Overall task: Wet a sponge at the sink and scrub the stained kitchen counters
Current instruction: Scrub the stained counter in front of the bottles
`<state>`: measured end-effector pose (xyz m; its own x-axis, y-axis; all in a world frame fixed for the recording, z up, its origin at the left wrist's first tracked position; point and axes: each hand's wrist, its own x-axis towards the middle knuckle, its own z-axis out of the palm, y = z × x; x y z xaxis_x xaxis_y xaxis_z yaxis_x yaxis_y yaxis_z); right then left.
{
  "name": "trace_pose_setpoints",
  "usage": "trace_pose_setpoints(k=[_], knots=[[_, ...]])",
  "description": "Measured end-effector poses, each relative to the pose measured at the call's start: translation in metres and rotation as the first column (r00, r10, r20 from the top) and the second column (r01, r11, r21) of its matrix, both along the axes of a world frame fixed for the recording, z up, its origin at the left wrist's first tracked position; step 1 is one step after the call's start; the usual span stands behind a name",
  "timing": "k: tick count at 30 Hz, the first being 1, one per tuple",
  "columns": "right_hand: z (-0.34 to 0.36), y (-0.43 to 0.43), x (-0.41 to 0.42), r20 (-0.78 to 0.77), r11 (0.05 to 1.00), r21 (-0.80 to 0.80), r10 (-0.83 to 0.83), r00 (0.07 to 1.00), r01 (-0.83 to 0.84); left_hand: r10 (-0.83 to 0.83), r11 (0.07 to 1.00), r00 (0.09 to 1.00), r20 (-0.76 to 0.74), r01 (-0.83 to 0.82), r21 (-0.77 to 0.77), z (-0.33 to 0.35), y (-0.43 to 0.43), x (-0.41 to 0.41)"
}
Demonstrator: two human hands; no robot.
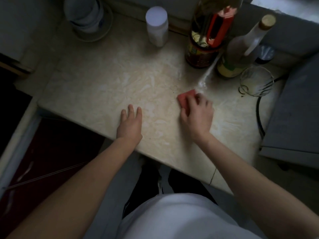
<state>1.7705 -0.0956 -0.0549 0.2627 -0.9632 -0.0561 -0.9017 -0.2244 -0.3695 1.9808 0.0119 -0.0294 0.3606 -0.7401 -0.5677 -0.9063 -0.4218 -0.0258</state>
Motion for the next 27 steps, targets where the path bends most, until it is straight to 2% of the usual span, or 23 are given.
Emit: trace_pose_setpoints(k=[6,9,12,15,17,21,24,27], knots=[[-0.001,0.09,0.031,0.037,0.953,0.067,0.293,0.955,-0.295,-0.006,0.997,0.991,-0.132,0.015,0.071,0.007,-0.003,0.018],[-0.001,0.124,0.042,0.055,0.886,0.047,0.458,0.887,-0.461,0.009,1.0,0.981,-0.195,-0.013,-0.018,0.011,-0.003,0.035],[-0.004,0.137,0.047,0.024,0.83,0.039,0.555,0.831,-0.556,0.087,0.982,0.984,-0.154,-0.111,-0.153,0.012,0.006,0.044],[-0.004,0.131,0.046,0.015,0.832,-0.005,0.555,0.832,-0.555,0.074,0.987,0.993,-0.091,-0.086,-0.136,0.012,0.021,0.059],[-0.005,0.119,0.046,0.008,0.873,-0.011,0.488,0.873,-0.488,0.05,0.991,0.997,-0.055,-0.057,-0.124,0.012,0.027,0.077],[-0.004,0.063,0.052,-0.05,0.977,-0.021,0.212,0.976,-0.214,0.05,0.992,0.998,-0.026,-0.053,-0.118,0.012,0.026,0.111],[-0.003,0.014,0.051,-0.07,0.998,-0.062,0.005,0.998,-0.009,0.033,0.993,0.999,-0.034,-0.036,-0.114,0.01,0.022,0.131],[-0.005,-0.027,0.051,-0.11,0.985,-0.094,-0.156,0.982,0.146,-0.006,0.995,0.999,-0.031,0.002,-0.103,0.008,0.019,0.147]])
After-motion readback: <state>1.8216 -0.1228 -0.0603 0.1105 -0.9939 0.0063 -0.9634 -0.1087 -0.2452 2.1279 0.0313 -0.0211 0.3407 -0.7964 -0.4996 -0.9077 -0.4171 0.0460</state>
